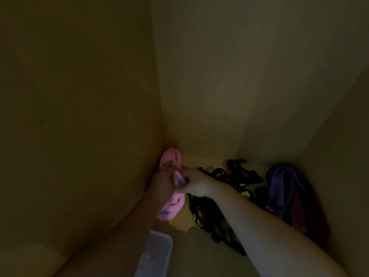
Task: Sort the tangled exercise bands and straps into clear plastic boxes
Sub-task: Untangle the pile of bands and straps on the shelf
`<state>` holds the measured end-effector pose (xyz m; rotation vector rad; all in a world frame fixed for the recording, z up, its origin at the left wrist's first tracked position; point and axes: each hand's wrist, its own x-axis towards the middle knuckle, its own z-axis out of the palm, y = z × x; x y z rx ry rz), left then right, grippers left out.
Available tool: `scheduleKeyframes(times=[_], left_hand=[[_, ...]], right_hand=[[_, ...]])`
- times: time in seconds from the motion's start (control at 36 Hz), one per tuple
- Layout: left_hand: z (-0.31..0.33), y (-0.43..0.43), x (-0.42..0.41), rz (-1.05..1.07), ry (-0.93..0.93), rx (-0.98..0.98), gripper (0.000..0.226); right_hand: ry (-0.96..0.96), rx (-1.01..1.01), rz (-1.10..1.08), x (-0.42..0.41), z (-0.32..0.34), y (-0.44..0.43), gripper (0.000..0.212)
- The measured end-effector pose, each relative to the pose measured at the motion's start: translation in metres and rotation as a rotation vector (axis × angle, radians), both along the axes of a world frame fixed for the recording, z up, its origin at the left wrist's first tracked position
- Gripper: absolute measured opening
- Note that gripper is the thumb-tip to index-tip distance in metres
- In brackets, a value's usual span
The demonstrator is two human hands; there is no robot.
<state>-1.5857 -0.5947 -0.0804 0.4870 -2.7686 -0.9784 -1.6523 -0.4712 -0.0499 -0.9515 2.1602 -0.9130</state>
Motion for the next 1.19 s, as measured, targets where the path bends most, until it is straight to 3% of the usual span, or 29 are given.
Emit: scheduleKeyframes(times=[0.08, 0.14, 0.19, 0.28, 0.42, 0.56, 0.75, 0.97, 1.11, 1.19], left_hand=[[0.002, 0.005, 0.005, -0.015, -0.077, -0.096, 0.039], [0.003, 0.008, 0.005, -0.014, -0.061, -0.265, 0.055], [-0.002, 0.009, 0.008, -0.04, -0.107, -0.389, 0.083], [-0.011, 0.006, 0.007, -0.145, -0.206, -0.412, 0.094], [-0.013, 0.005, 0.007, -0.161, -0.18, -0.47, 0.065], [-0.02, 0.01, 0.012, -0.16, -0.197, -0.51, 0.091], [-0.014, 0.011, 0.016, -0.065, -0.208, -0.405, 0.082], [-0.019, 0.021, 0.019, 0.0, -0.111, -0.343, 0.073], [-0.028, 0.006, 0.005, -0.117, 0.13, -0.378, 0.058], [-0.03, 0.005, -0.005, -0.127, 0.205, -0.403, 0.054]], right_hand=[[0.038, -0.061, -0.058, -0.001, 0.016, 0.032, 0.034], [0.191, 0.031, -0.116, 0.003, 0.022, 0.057, 0.069], [0.264, 0.359, -0.077, 0.01, 0.015, 0.078, 0.116], [0.32, 0.607, 0.0, 0.025, -0.011, 0.082, 0.137], [0.378, 0.642, -0.015, 0.019, -0.035, 0.065, 0.13], [0.376, 0.602, -0.145, 0.003, -0.041, 0.063, 0.109], [0.467, 0.503, -0.288, -0.007, -0.043, 0.068, 0.076], [0.493, 0.357, -0.643, -0.033, -0.006, 0.098, 0.033], [0.565, 0.229, -0.731, -0.038, -0.004, 0.098, 0.034], [0.485, 0.278, -0.63, -0.036, -0.021, 0.083, 0.055]])
